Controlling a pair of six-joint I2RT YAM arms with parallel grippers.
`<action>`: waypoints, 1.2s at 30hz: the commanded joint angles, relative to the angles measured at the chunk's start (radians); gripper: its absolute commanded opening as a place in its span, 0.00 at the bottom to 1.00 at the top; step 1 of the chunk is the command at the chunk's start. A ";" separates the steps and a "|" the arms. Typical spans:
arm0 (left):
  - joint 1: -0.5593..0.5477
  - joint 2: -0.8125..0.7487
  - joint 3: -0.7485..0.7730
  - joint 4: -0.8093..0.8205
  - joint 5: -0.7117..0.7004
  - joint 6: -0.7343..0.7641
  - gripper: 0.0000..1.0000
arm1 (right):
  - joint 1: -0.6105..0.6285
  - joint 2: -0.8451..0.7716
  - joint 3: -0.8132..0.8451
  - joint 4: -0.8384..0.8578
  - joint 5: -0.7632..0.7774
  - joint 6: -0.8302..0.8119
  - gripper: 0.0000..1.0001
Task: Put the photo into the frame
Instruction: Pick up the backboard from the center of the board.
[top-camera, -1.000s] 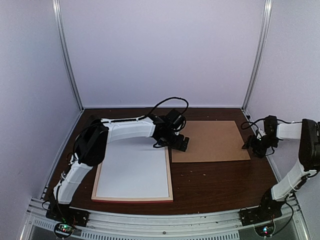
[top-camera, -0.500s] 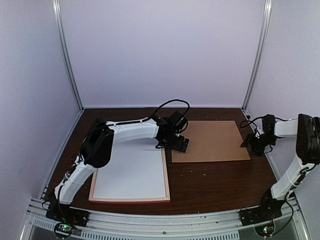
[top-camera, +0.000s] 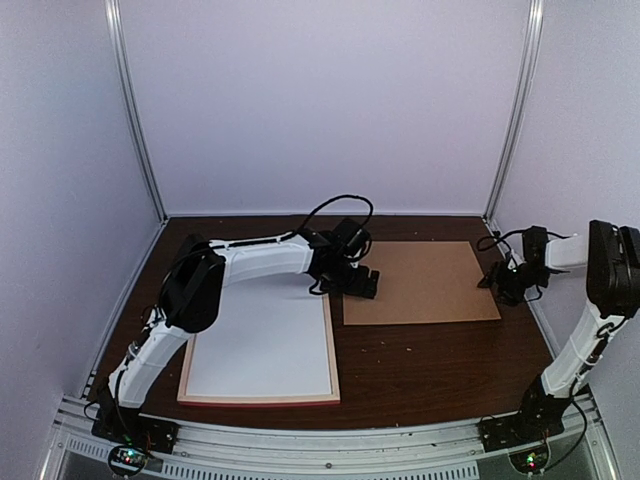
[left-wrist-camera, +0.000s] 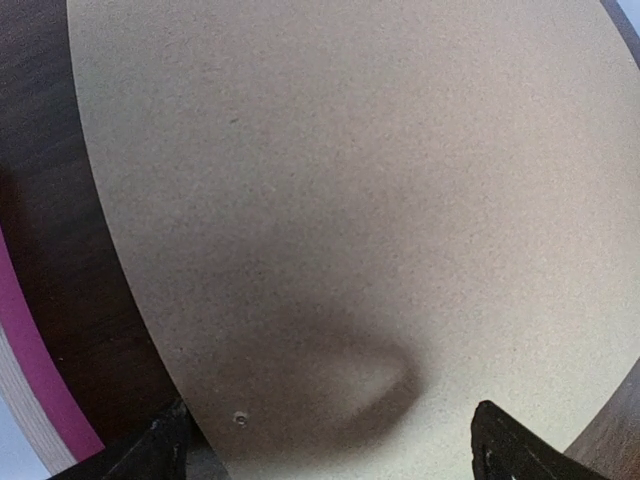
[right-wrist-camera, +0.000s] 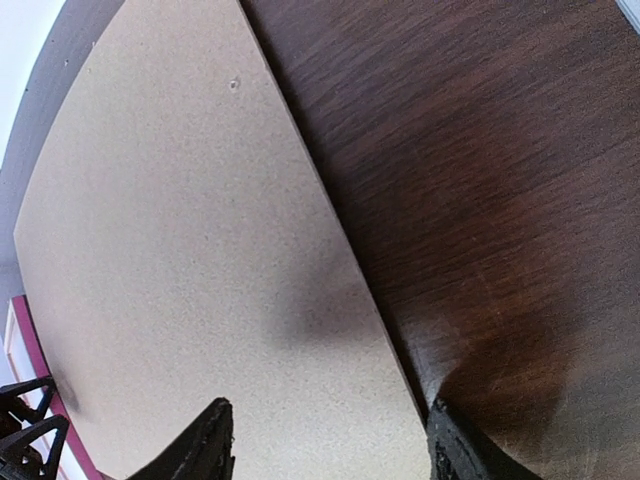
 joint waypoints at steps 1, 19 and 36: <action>-0.002 0.002 -0.073 0.006 0.119 -0.053 0.98 | -0.002 0.001 -0.025 0.023 -0.114 0.006 0.63; -0.003 -0.075 -0.205 0.095 0.155 -0.075 0.98 | -0.002 -0.232 -0.024 -0.024 -0.440 0.094 0.51; -0.002 -0.115 -0.243 0.135 0.173 -0.076 0.98 | 0.012 -0.400 0.019 -0.075 -0.528 0.178 0.41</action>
